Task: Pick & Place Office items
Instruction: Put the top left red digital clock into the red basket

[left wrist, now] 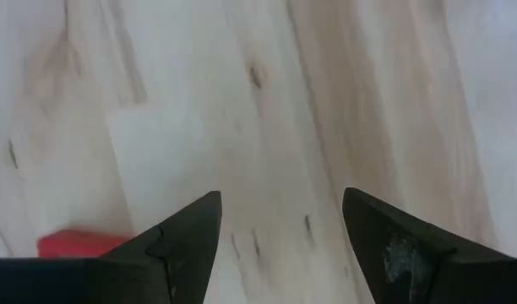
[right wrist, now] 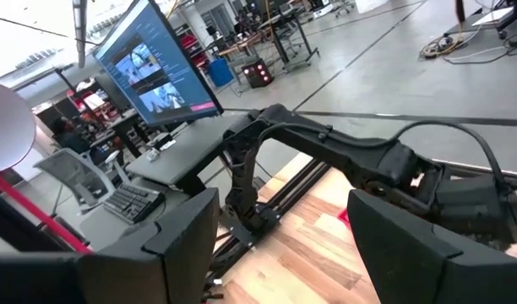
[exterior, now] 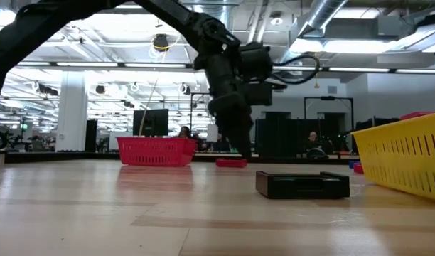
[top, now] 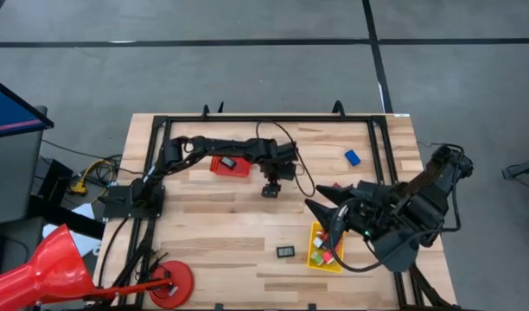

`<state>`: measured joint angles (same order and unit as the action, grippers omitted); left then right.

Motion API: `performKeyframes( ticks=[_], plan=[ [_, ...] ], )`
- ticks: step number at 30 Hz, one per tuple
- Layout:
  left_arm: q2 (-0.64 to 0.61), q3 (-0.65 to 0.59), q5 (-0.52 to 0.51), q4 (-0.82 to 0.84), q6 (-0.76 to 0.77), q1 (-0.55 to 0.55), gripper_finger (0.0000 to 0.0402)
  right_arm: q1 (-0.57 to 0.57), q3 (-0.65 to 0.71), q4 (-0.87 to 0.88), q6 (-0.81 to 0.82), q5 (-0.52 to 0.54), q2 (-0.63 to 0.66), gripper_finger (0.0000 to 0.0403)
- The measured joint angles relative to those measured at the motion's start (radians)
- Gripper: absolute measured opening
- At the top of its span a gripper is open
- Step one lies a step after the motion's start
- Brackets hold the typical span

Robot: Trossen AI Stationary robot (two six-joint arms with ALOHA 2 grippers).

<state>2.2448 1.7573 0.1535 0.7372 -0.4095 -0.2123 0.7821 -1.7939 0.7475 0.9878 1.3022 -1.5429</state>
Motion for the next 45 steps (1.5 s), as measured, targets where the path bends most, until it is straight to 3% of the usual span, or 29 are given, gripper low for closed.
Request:
performKeyframes(
  ticks=[8,15,23,30,35,45],
  plan=[
    [-0.007,0.091,-0.017,-0.039,0.080,-0.077,0.0241,0.013,0.000,0.004,0.004,0.005,0.000,0.0256],
    [-0.002,0.116,0.083,-0.031,0.255,-0.206,0.0241,0.011,0.000,0.016,0.007,0.006,0.000,0.0256],
    [-0.001,0.116,0.306,-0.038,0.538,-0.269,0.0241,0.008,0.000,0.016,0.016,0.005,0.000,0.0256],
    [0.029,0.116,0.352,-0.063,0.821,-0.288,0.0241,0.010,0.000,0.015,0.033,0.004,0.000,0.0256],
    [0.041,0.115,0.349,-0.081,0.980,-0.294,0.0214,0.031,0.000,-0.004,0.034,0.005,-0.001,0.0256],
    [0.038,0.115,0.377,-0.031,1.073,-0.268,0.0157,0.055,0.001,-0.050,0.034,0.006,-0.038,0.0256]
  ],
)
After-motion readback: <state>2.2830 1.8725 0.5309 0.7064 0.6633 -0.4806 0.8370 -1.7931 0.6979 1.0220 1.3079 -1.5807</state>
